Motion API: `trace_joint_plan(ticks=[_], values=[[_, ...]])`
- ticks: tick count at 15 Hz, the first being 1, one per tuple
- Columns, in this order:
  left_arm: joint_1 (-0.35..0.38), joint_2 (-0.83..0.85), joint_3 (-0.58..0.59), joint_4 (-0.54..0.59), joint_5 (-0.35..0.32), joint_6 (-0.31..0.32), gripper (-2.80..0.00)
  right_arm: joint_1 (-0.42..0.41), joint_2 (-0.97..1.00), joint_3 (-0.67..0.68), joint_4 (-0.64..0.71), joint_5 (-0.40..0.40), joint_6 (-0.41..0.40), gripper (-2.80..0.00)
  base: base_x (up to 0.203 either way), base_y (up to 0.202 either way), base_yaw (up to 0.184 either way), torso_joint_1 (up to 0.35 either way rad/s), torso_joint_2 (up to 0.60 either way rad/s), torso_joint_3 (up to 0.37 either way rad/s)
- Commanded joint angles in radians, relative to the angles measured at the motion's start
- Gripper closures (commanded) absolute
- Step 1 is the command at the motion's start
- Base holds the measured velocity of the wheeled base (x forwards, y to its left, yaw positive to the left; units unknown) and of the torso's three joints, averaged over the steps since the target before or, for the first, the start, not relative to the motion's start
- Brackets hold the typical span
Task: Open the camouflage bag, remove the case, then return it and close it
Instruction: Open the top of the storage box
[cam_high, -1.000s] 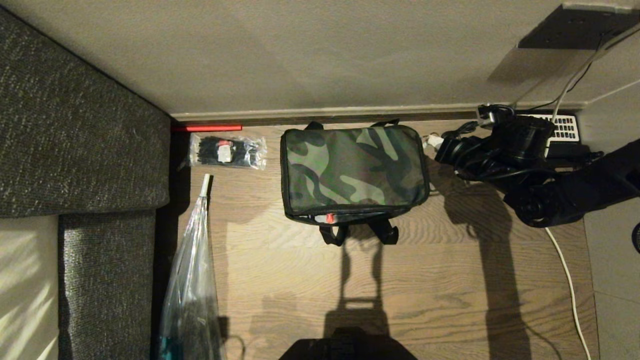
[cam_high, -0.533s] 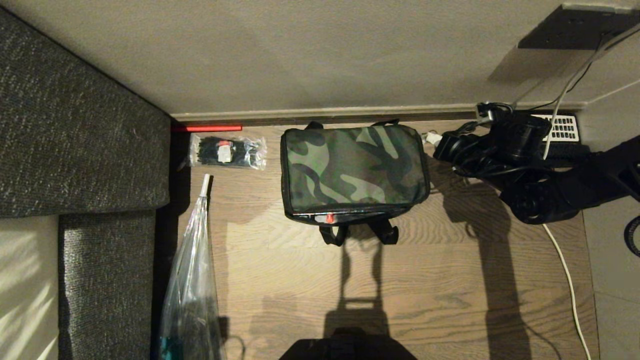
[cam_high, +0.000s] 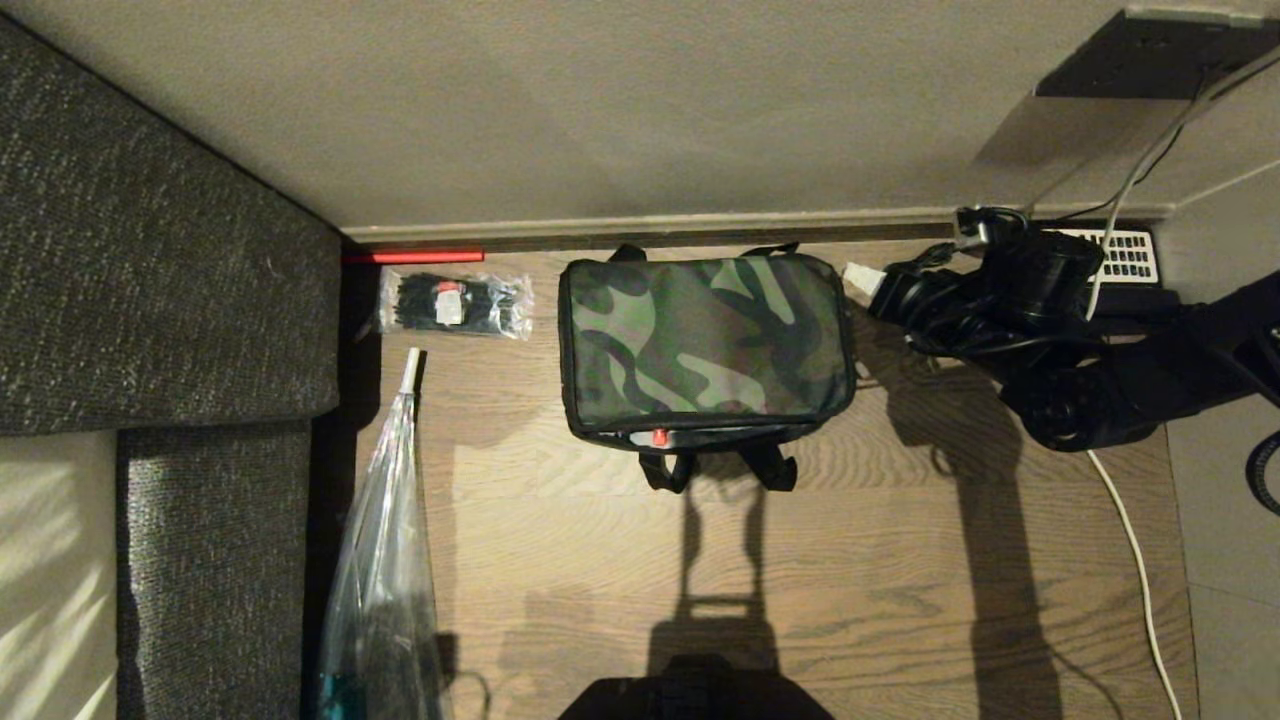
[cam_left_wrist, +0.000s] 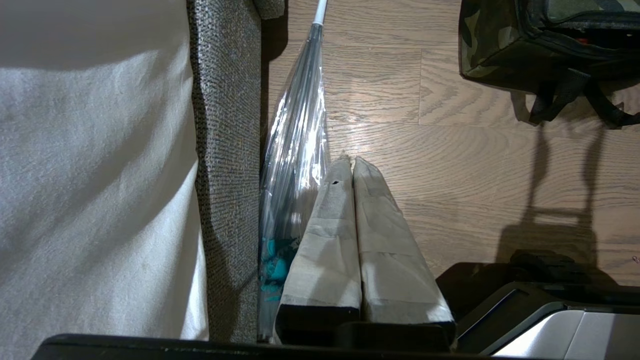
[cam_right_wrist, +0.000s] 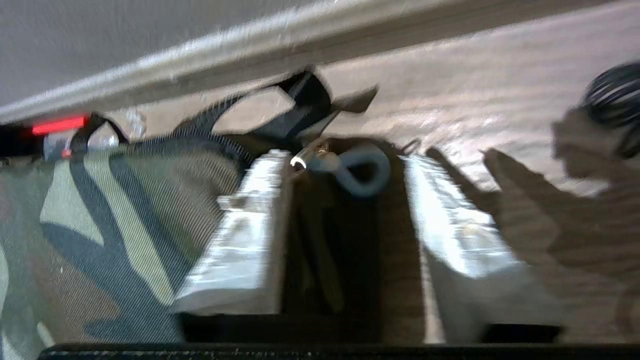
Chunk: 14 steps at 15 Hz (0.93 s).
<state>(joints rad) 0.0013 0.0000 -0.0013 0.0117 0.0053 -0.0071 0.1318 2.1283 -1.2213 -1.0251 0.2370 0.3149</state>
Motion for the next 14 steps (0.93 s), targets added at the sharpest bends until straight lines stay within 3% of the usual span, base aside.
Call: trace_joint_plan(ticks=[1, 4, 9, 14], values=[[0.0, -0.002, 0.0, -0.001, 0.001, -0.001, 0.0, -0.018, -0.011, 0.029, -0.023, 0.002, 0.003, -2.8, 0.0, 0.0, 0.0, 0.0, 0.0, 0.0], [0.0, -0.002, 0.0, -0.001, 0.001, -0.001, 0.0, -0.022, -0.067, 0.137, 0.002, 0.005, 0.035, -2.8, 0.0, 0.0, 0.0, 0.0, 0.0, 0.0], [0.0, -0.002, 0.0, 0.001, 0.001, 0.0, 0.0, 0.04, -0.185, 0.196, 0.194, 0.01, 0.281, -2.8, 0.0, 0.0, 0.0, 0.0, 0.0, 0.0], [0.0, -0.002, 0.0, 0.0, 0.001, -0.001, 0.0, 0.141, -0.206, 0.267, 0.223, 0.007, 0.331, -2.8, 0.0, 0.0, 0.0, 0.0, 0.0, 0.0]])
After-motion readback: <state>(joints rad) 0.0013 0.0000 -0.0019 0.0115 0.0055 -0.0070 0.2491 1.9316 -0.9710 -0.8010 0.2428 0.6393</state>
